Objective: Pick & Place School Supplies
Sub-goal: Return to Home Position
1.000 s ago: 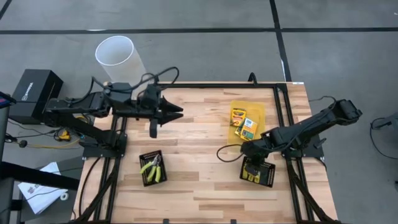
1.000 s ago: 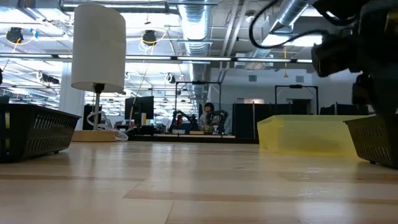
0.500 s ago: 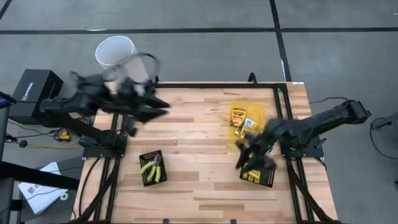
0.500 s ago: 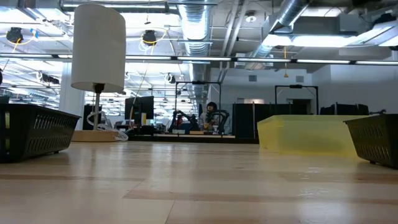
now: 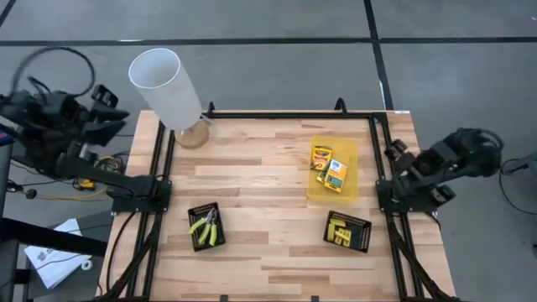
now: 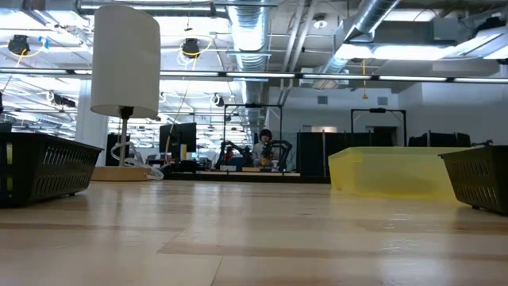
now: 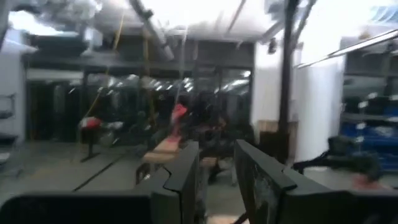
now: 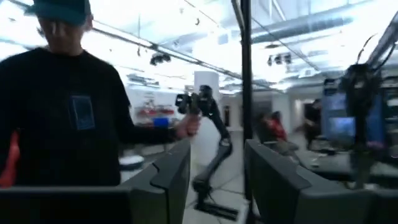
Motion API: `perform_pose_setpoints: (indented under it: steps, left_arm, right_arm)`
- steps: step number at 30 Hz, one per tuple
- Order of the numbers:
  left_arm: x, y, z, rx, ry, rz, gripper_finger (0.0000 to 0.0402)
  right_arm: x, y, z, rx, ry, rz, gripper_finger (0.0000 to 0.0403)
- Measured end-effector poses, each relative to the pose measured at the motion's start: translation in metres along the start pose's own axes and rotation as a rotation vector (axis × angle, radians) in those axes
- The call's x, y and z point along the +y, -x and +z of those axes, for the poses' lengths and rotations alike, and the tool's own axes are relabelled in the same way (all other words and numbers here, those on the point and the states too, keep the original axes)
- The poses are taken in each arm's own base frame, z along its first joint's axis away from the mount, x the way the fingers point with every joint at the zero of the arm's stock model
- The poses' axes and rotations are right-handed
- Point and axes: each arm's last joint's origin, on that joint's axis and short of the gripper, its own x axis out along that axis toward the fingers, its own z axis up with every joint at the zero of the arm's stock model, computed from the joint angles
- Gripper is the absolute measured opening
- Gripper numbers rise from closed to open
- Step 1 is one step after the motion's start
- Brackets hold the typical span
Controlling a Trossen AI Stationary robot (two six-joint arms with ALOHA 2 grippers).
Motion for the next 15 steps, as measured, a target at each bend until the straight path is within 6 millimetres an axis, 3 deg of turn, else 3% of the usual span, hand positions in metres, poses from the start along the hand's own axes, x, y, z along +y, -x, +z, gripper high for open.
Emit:
perform_pose_setpoints:
  steps: [4,8,12,15]
  left_arm:
    - [0.003,0.019,-0.023,0.008,0.008,0.008,0.0099]
    - [0.005,0.029,-0.068,-0.005,0.083,0.016,0.0099]
    - [0.006,0.038,-0.117,-0.172,0.158,-0.001,0.0099]
    - [0.007,0.032,-0.167,-0.186,0.190,0.011,0.0099]
  right_arm:
    - [0.011,0.034,-0.003,0.031,0.094,-0.025,0.0140]
    - [0.021,0.064,-0.009,-0.073,0.199,-0.019,0.0137]
    - [0.011,0.051,-0.036,-0.033,0.176,-0.028,0.0137]
    - [0.004,0.039,-0.058,-0.094,0.143,-0.019,0.0139]
